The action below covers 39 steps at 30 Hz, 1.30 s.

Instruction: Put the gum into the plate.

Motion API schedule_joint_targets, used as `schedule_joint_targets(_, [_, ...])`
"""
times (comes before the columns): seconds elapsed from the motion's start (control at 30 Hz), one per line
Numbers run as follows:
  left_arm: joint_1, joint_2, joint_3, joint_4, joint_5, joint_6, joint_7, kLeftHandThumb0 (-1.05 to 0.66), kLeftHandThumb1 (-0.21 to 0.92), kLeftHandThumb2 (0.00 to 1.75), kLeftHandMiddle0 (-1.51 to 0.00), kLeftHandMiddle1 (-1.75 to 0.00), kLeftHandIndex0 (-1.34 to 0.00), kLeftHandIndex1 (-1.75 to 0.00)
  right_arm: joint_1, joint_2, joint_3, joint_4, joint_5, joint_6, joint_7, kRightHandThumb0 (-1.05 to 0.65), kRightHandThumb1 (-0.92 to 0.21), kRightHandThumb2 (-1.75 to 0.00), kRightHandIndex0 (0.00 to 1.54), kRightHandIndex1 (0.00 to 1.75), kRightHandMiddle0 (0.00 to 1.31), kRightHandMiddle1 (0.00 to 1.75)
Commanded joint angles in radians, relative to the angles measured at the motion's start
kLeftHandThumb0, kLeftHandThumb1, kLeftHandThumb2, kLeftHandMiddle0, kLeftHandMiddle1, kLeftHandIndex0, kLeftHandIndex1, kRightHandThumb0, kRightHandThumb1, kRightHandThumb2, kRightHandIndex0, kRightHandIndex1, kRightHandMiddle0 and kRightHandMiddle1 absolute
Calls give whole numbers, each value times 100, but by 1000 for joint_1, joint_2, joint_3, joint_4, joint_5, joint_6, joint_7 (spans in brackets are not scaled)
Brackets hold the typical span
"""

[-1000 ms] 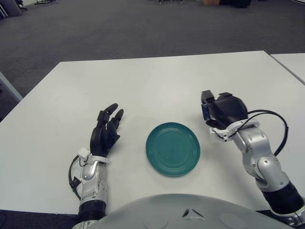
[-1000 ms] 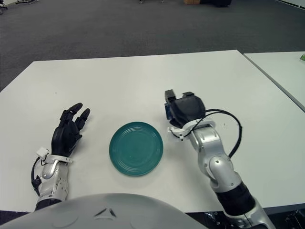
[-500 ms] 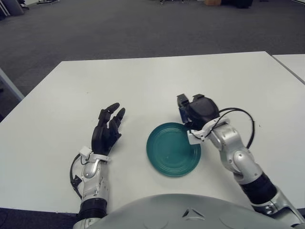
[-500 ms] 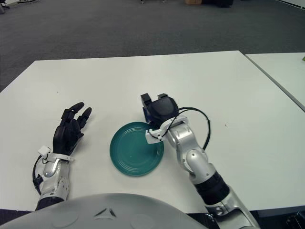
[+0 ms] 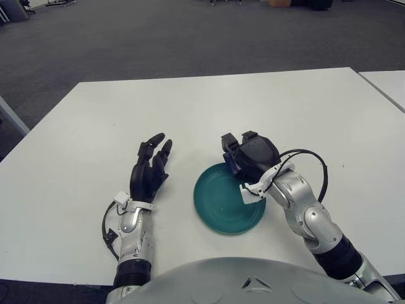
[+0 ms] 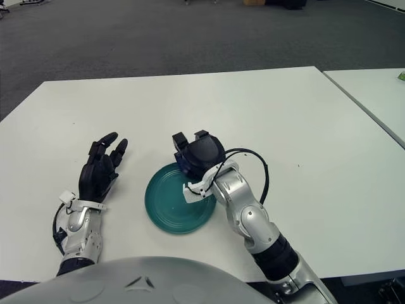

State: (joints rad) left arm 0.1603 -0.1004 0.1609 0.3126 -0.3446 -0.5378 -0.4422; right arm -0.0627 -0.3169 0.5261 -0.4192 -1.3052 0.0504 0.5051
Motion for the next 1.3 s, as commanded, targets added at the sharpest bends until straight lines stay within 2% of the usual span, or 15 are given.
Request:
schedule_joint_targets(0.0, [41, -27, -6, 56, -18, -3, -7, -74, 92, 70, -40, -15, -3, -109, -39, 12, 24, 17, 9, -26, 15, -37, -76, -74, 34, 84, 29, 175])
schedule_joint_targets(0.23, [41, -32, -9, 56, -14, -4, -1, -74, 92, 71, -40, -15, -2, -108, -37, 30, 52, 38, -3, -33, 16, -37, -75, -75, 38, 61, 29, 175])
schedule_joint_targets(0.5, [32, -29, -2, 78, -26, -18, -23, -74, 92, 70, -40, -15, -5, -111, -19, 26, 65, -7, -9, -31, 91, -37, -78, -71, 36, 55, 28, 175])
schedule_joint_targets(0.9, [16, -20, 7, 102, -2, -17, -5, -77, 92, 66, -39, -17, -8, -119, 9, -1, 73, -51, -17, -64, 141, -35, -91, -53, 38, 42, 20, 175])
schedule_joint_targets(0.93, [14, -19, 8, 105, -2, -19, -6, -77, 92, 65, -39, -18, -8, -121, 10, -2, 74, -52, -20, -65, 142, -46, -91, -61, 38, 41, 13, 152])
schedule_joint_targets(0.97, [13, -18, 8, 106, 0, -22, -6, -77, 92, 65, -39, -18, -8, -123, 15, -2, 74, -52, -24, -67, 135, -53, -92, -65, 37, 40, 8, 136])
schedule_joint_targets(1.03, [10, -17, 7, 109, 4, -26, -8, -78, 92, 64, -37, -28, -8, -126, 23, -3, 74, -51, -29, -70, 117, -62, -92, -71, 38, 37, 4, 117])
schedule_joint_targets(1.13, [4, -15, 6, 115, 8, -32, -15, -79, 92, 62, -27, -54, -7, -130, 33, -4, 70, -52, -34, -74, 94, -71, -92, -76, 39, 28, 1, 95])
schedule_joint_targets(1.27, [-1, -12, 6, 124, 10, -38, -19, -81, 92, 61, -23, -67, -6, -133, 37, -3, 67, -51, -38, -78, 80, -76, -92, -79, 40, 23, 0, 84])
